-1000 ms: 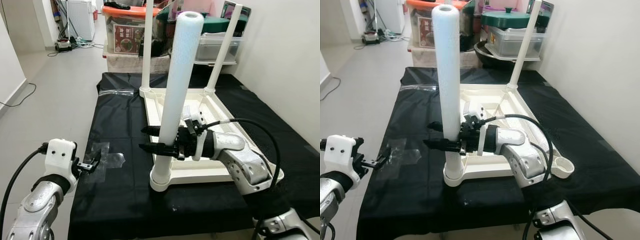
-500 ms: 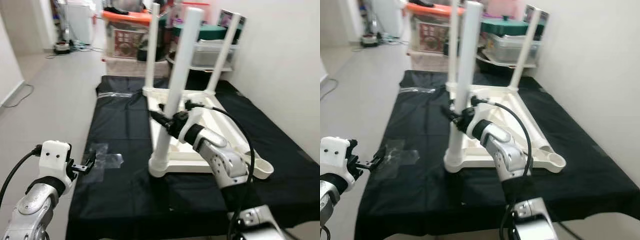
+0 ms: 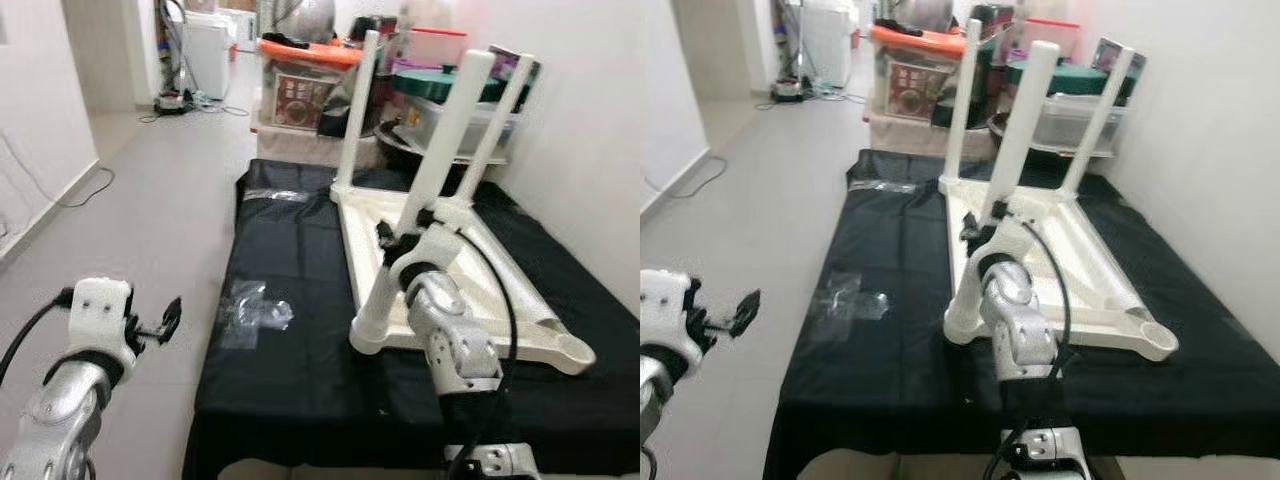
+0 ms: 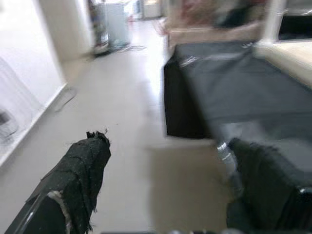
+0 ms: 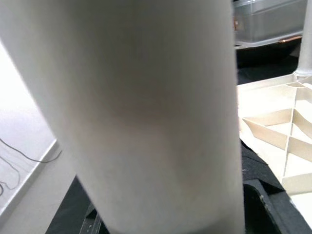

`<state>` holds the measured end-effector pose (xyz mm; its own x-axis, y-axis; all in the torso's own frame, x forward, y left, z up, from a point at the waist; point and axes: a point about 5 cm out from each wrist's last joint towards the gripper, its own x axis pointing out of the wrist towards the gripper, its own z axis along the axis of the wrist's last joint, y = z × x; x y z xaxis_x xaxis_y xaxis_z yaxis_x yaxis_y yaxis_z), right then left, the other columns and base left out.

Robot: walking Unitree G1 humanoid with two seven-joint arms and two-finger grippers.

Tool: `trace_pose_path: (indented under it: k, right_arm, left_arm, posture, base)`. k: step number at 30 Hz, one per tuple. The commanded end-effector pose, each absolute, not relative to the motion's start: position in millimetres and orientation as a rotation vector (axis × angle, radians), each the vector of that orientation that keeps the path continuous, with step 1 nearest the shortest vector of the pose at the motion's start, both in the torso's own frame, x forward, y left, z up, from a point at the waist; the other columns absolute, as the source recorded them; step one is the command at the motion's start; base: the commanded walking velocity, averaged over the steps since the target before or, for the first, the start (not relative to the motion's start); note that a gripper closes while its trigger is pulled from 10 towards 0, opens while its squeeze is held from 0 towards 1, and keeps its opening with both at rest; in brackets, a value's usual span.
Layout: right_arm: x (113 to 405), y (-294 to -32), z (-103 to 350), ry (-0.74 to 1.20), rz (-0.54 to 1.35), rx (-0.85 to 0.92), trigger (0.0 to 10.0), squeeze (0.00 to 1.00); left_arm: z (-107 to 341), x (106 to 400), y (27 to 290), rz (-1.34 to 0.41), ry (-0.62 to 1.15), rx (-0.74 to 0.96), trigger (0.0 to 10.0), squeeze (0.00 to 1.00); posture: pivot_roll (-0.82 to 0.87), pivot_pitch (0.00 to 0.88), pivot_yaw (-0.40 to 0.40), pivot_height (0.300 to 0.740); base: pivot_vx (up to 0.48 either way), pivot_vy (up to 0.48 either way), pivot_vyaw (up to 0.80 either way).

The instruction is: Building children table

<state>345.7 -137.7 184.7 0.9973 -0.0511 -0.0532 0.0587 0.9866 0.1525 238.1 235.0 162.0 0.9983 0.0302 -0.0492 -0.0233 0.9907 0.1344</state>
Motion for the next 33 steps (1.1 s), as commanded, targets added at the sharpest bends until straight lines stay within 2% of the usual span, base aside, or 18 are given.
trace_pose_path:
  k: [1, 2, 3, 4, 5, 11, 16, 17, 19, 21, 31, 32, 33]
  right_arm:
    - [339.3, -132.2, 143.5, 0.248, -0.071, 0.179, 2.5, 0.0]
    - [338.9, -131.2, 143.5, 0.252, -0.077, 0.177, 10.0, 0.0]
    - [338.9, -129.8, 148.5, 0.228, -0.068, 0.188, 10.0, 0.41]
    - [338.9, -129.8, 148.5, 0.228, -0.068, 0.188, 10.0, 0.41]
    - [339.1, -128.1, 154.7, 0.192, -0.047, 0.208, 10.0, 1.0]
    - [342.2, -127.6, 187.4, 0.05, 0.059, 0.261, 10.0, 1.0]
    - [348.6, -134.7, 202.1, -0.001, 0.115, 0.203, 10.0, 1.0]
    - [352.7, -139.7, 207.7, -0.016, 0.142, 0.17, 10.0, 0.0]
    - [353.6, -140.8, 208.9, -0.018, 0.148, 0.163, 10.0, 0.0]
    - [358.1, -143.2, 222.3, -0.066, 0.271, 0.126, 10.0, 0.0]
    - [364.7, -152.0, 233.1, -0.051, 0.423, 0.038, 10.0, 0.0]
    - [365.9, -154.0, 231.5, -0.039, 0.424, 0.062, 8.3, 0.0]
    - [366.5, -154.6, 227.6, -0.015, 0.437, 0.078, 5.1, 0.0]
  left_arm:
    - [158.4, 239.9, 237.4, 0.034, 0.077, 0.134, 10.0, 0.0]
    - [158.5, 239.8, 237.7, 0.034, 0.077, 0.134, 10.0, 0.0]
    - [157.9, 239.3, 238.2, 0.035, 0.08, 0.135, 10.0, 0.0]
    - [157.9, 239.3, 238.2, 0.035, 0.08, 0.135, 10.0, 0.0]
    - [157.3, 238.8, 238.6, 0.035, 0.082, 0.136, 10.0, 0.0]
    - [158.3, 242.9, 241.7, 0.025, 0.088, 0.148, 10.0, 0.0]
    - [158.7, 244.0, 243.4, 0.023, 0.088, 0.157, 10.0, 0.0]
    - [158.6, 244.4, 243.6, 0.019, 0.09, 0.164, 10.0, 0.0]
    - [158.6, 244.5, 243.7, 0.018, 0.09, 0.165, 10.0, 0.0]
    - [159.0, 245.5, 241.9, 0.007, 0.087, 0.17, 10.0, 0.0]
    - [160.9, 248.0, 235.0, -0.026, 0.075, 0.183, 10.0, 0.0]
    - [159.7, 247.5, 234.8, -0.027, 0.078, 0.185, 10.0, 0.0]
    - [158.4, 247.1, 235.0, -0.026, 0.083, 0.192, 10.0, 0.0]
  posture:
    - [0.06, 0.0, -0.09, 0.74]
    - [0.06, 0.0, -0.09, 0.74]
    - [0.05, 0.0, -0.087, 0.74]
    - [0.05, 0.0, -0.087, 0.74]
    - [0.05, 0.0, -0.083, 0.74]
    - [0.04, 0.0, -0.075, 0.74]
    - [0.03, 0.0, -0.07, 0.74]
    - [0.03, 0.0, -0.068, 0.74]
    - [0.03, 0.0, -0.068, 0.74]
    - [0.02, 0.0, -0.067, 0.74]
    - [0.02, 0.0, -0.069, 0.74]
    - [0.02, 0.0, -0.07, 0.74]
    - [0.02, 0.0, -0.07, 0.74]
  base:
    - [0.0, 0.0, 0.0]
    - [0.0, 0.0, 0.0]
    - [0.0, 0.0, 0.0]
    - [0.0, 0.0, 0.0]
    - [0.0, 0.0, 0.0]
    - [0.0, 0.0, 0.0]
    - [0.0, 0.0, 0.0]
    - [0.0, 0.0, 0.0]
    - [0.0, 0.0, 0.0]
    - [0.0, 0.0, 0.0]
    - [0.0, 0.0, 0.0]
    - [0.0, 0.0, 0.0]
    - [0.0, 0.0, 0.0]
